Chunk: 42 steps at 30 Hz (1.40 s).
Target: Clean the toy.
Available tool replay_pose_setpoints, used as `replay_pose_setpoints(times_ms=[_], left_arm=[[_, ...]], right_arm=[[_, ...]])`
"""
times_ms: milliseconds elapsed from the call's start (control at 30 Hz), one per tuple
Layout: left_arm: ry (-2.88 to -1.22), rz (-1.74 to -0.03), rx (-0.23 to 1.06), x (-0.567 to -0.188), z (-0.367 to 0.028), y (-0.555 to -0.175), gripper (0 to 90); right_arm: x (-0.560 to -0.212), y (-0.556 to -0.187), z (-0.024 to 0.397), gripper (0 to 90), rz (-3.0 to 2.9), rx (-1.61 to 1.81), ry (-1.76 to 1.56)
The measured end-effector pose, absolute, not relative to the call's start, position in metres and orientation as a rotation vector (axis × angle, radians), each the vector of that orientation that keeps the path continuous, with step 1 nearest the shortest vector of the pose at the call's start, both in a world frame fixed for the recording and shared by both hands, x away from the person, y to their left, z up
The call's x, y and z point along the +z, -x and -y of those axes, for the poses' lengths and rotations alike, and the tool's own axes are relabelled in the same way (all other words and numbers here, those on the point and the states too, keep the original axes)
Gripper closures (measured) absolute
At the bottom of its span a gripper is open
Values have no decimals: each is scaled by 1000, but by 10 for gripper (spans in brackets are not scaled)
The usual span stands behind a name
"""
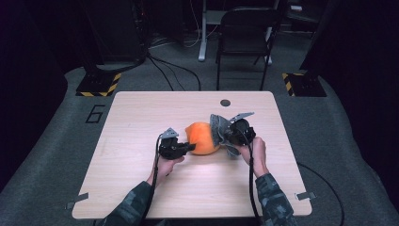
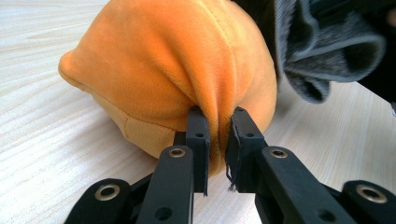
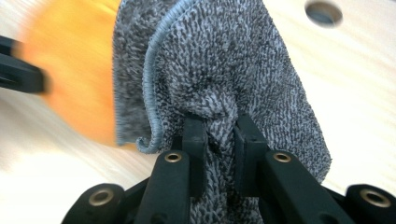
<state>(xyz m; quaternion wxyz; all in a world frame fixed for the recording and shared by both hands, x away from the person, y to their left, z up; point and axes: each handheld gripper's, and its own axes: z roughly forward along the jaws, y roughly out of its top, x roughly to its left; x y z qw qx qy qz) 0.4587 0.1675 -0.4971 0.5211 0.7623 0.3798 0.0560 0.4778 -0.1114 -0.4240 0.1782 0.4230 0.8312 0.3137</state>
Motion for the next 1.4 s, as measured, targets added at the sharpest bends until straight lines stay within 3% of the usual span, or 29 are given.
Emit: replay_pose_setpoints(times_ms=[267,400,567,867,967,1400], left_arm=[[-1826,-909,133,-497,-167,-459,799],[-1836,-908,139,-498,-166,-458,792],[-1837,-900,147,-498,-166,-458,767],[-1863,-879,208,-492,-165,-455,515],[-1922,-840,291,-490,-161,-450,438],[-2029,-798,485,-494,-152,-443,295]], right_arm=[[-407,-460,82,777,-2344,1000,-1068],[-430,-467,66,780,-2383,905,-1029],[-433,-469,67,781,-2383,913,-1051],[-434,-471,70,781,-2373,928,-1074],[-434,-473,71,782,-2384,930,-1079],[-434,-475,73,782,-2385,938,-1089]])
